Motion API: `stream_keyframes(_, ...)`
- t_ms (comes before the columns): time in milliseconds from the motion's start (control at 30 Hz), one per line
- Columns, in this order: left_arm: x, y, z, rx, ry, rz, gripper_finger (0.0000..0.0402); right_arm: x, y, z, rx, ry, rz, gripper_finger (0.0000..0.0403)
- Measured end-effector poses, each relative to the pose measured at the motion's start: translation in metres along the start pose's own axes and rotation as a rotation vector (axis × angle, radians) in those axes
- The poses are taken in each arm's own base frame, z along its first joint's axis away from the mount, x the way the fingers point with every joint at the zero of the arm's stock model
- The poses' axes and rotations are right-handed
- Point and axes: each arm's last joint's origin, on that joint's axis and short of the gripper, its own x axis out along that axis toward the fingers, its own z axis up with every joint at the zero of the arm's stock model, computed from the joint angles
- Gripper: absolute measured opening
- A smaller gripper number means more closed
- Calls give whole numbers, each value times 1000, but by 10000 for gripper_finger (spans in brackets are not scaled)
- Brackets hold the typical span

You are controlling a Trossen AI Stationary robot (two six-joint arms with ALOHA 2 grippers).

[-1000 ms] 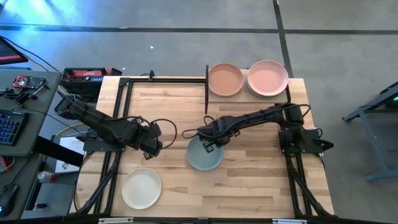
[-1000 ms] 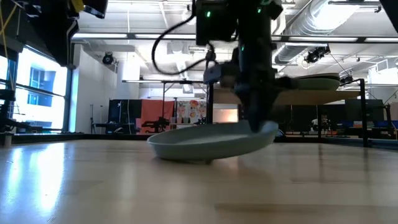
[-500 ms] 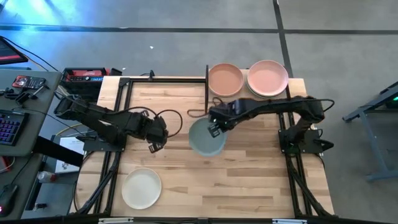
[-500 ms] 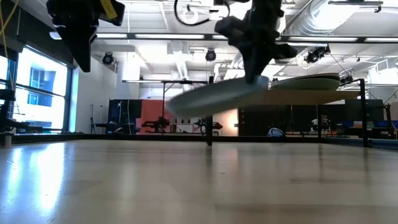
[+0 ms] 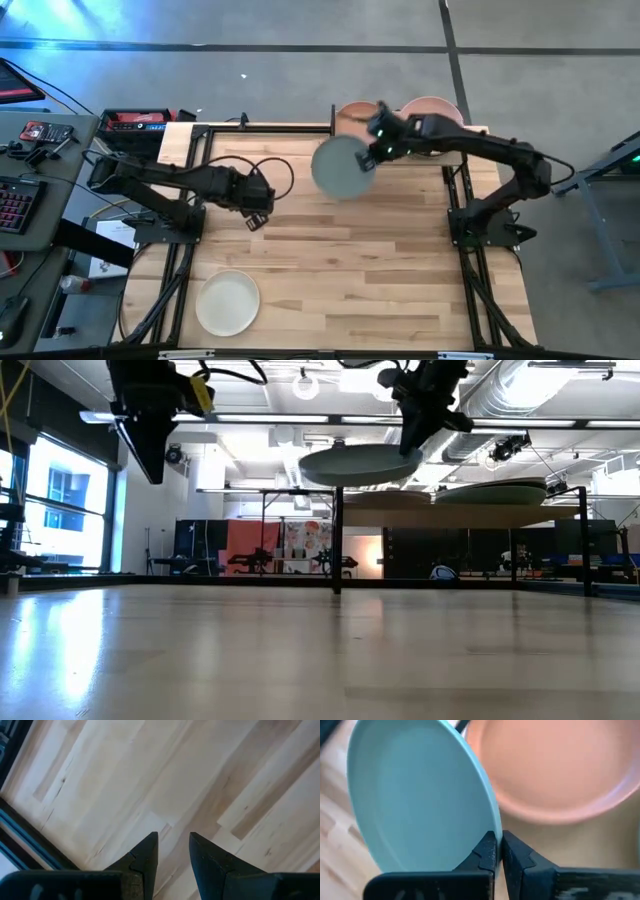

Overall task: Place and stack plates onto a shelf
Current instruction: Stack the light blue plate on top of the brown stacked plates on the shelf

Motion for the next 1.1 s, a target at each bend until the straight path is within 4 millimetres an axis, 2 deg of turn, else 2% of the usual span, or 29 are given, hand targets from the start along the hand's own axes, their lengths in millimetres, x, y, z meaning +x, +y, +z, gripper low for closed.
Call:
stream_keyframes(133,2,4,6,-38,-11,-4,102,-6,-28,22,4,-79,19,0)
stream_keyframes(333,6,10,14,-91,-32,-14,102,-6,-69,48,28,-133,49,0)
stream_keyframes(667,10,18,23,-167,-54,-20,102,-3,-129,71,83,-173,14,0)
stream_keyframes(900,13,26,27,-206,-47,-7,102,19,-141,75,82,-83,63,0)
stream_keyframes(1100,15,32,30,-231,-43,1,102,22,-142,73,86,-56,62,0)
